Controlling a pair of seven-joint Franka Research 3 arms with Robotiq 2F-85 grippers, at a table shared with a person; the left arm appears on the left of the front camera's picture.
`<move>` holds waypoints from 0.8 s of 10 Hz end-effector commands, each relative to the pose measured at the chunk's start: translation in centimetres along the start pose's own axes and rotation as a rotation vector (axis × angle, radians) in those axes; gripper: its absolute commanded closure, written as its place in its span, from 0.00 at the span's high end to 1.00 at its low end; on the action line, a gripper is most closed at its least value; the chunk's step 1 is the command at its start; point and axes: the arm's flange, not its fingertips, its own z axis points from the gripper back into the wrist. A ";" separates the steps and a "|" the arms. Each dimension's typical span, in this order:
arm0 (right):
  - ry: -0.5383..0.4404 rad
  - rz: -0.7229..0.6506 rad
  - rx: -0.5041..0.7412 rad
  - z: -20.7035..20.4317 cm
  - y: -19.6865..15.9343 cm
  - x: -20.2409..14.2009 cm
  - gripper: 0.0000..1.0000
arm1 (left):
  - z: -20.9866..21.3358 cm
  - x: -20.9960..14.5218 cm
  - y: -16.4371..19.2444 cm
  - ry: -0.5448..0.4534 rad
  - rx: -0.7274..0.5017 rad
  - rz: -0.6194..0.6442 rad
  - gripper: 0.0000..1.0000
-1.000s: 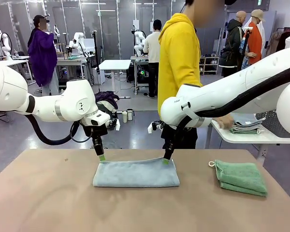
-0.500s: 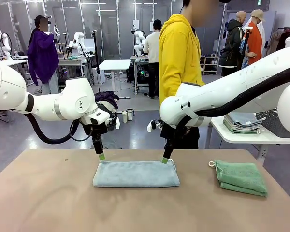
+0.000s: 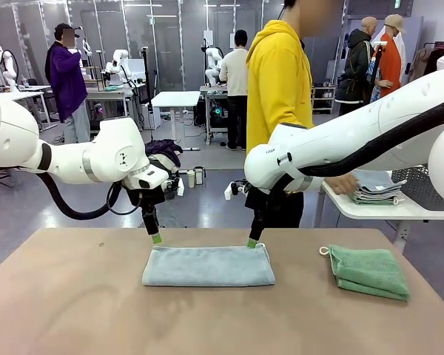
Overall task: Fold the towels and place them in the basket.
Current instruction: When a person lays out a Towel with hook on the table, fold it in half twice.
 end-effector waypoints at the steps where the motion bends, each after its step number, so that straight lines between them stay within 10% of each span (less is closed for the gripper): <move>1: 0.000 0.004 0.002 -0.2 -0.1 -0.1 1.00 | 0.0 -0.1 0.1 0.002 0.001 -0.001 1.00; 8: 0.007 -0.485 -0.157 3.6 6.1 -0.5 1.00 | 4.6 -7.5 -10.7 -0.143 0.027 0.257 1.00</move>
